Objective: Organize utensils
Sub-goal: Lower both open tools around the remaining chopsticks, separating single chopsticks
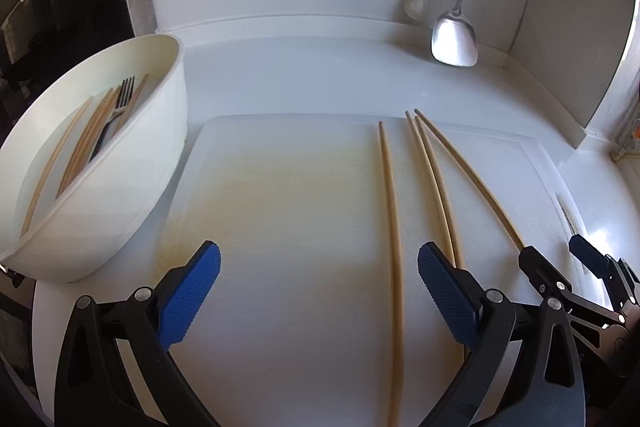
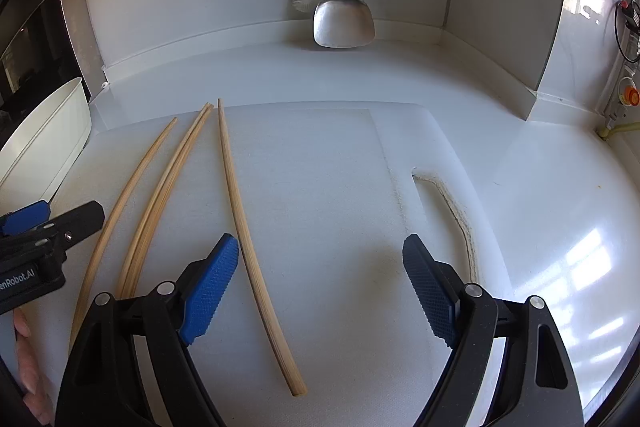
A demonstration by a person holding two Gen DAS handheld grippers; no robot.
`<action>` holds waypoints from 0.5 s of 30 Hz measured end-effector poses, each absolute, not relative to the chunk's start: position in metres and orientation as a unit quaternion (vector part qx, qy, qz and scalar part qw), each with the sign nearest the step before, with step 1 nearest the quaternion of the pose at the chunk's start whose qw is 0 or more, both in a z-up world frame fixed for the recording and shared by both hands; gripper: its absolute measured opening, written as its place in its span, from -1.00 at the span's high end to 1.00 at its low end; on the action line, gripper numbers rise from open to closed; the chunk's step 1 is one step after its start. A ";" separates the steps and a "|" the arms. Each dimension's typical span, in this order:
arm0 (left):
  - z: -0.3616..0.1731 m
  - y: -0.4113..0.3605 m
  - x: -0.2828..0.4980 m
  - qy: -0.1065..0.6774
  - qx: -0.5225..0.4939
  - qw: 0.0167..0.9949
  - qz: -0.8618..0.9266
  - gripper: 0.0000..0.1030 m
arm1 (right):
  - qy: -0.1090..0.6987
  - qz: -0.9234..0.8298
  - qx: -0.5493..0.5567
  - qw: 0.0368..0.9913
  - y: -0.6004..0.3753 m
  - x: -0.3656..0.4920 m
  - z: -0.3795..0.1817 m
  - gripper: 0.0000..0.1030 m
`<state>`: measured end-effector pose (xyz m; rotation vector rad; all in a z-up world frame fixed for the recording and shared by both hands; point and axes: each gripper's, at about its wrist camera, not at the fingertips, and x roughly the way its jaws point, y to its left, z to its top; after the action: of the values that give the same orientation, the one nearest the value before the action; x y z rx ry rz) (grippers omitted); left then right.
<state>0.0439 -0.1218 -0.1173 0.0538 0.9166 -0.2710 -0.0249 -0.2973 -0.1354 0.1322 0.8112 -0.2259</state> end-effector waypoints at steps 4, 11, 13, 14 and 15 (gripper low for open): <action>-0.127 -0.128 0.046 0.452 0.040 0.882 -0.129 -0.88 | 0.394 -0.109 0.064 0.911 -0.297 -0.025 -0.136 -0.55; -0.130 -0.131 0.046 0.448 0.046 0.884 -0.123 -0.90 | 0.399 -0.100 0.057 0.910 -0.292 -0.017 -0.135 -0.56; -0.130 -0.131 0.047 0.450 0.045 0.884 -0.121 -0.90 | 0.405 -0.096 0.057 0.908 -0.292 -0.014 -0.136 -0.69; -0.130 -0.131 0.048 0.451 0.045 0.883 -0.119 -0.90 | 0.409 -0.095 0.057 0.906 -0.292 -0.012 -0.137 -0.75; -0.129 -0.132 0.047 0.451 0.044 0.884 -0.117 -0.89 | 0.414 -0.095 0.057 0.904 -0.292 -0.009 -0.138 -0.80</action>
<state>0.0472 -0.1320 -0.1294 0.0921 0.9391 -0.2441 -0.0094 -0.2921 -0.1375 0.1185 0.8553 -0.1964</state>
